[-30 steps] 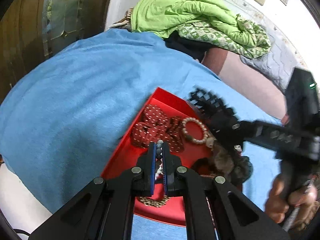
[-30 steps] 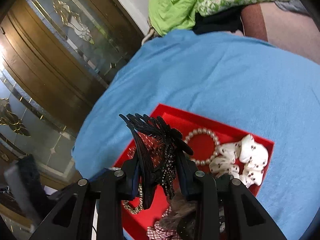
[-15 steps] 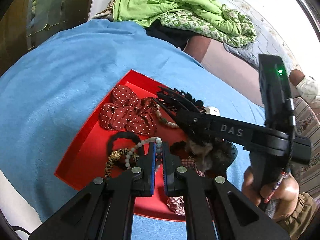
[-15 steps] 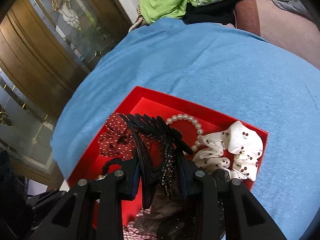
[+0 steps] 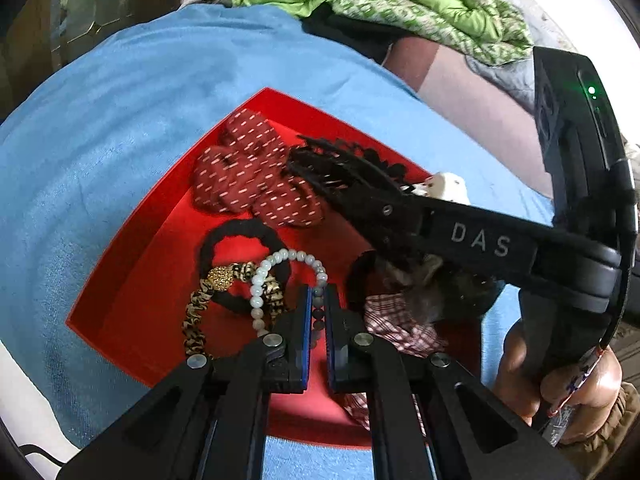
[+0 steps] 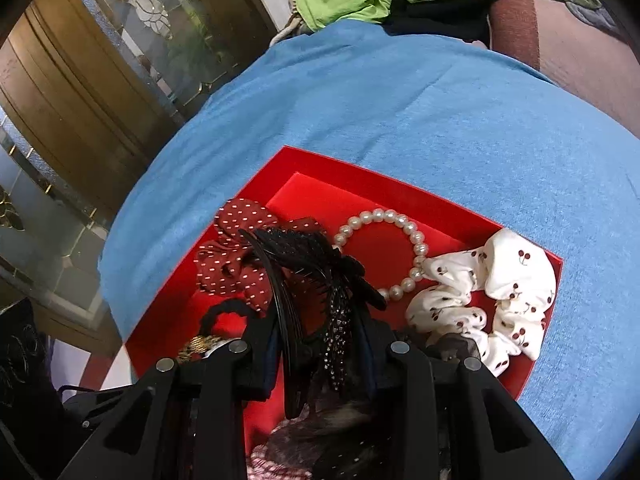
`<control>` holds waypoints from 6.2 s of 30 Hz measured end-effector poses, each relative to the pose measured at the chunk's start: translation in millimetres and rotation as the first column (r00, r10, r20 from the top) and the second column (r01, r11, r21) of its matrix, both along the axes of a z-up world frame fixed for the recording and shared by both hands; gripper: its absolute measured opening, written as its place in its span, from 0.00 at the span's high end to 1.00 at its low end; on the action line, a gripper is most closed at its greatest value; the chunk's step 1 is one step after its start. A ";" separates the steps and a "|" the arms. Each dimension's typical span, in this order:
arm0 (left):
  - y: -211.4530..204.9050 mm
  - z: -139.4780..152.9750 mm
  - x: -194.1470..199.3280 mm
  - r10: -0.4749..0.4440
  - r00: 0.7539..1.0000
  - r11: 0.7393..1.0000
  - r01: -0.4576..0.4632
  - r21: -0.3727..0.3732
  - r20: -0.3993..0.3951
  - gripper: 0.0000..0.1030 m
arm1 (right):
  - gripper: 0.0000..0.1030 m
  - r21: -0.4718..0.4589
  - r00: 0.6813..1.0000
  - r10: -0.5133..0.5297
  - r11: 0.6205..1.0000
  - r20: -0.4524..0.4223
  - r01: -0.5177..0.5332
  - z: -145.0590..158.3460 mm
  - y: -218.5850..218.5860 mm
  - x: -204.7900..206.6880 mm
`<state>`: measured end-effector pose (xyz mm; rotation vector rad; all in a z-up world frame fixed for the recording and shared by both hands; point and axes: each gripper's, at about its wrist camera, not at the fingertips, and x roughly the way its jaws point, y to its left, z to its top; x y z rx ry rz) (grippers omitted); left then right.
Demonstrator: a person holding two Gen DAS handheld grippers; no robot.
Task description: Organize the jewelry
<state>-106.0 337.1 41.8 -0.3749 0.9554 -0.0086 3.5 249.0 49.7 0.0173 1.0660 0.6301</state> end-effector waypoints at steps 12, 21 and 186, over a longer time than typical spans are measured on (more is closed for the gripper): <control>-8.3 -9.5 12.7 0.007 1.000 0.994 -0.004 0.109 -0.022 0.95 | 0.67 -0.043 0.998 -0.058 0.997 0.006 0.058 -11.8 -2.0 31.1; -12.1 -10.1 17.9 0.010 1.000 0.990 -0.008 0.142 -0.014 0.95 | 0.67 -0.023 0.999 -0.046 0.999 -0.008 0.046 -12.0 -4.6 29.5; -71.8 73.0 -146.3 0.064 0.977 0.908 -0.142 0.393 0.206 0.00 | 0.16 -0.119 0.881 -0.231 0.945 0.413 0.304 58.7 -127.6 -228.2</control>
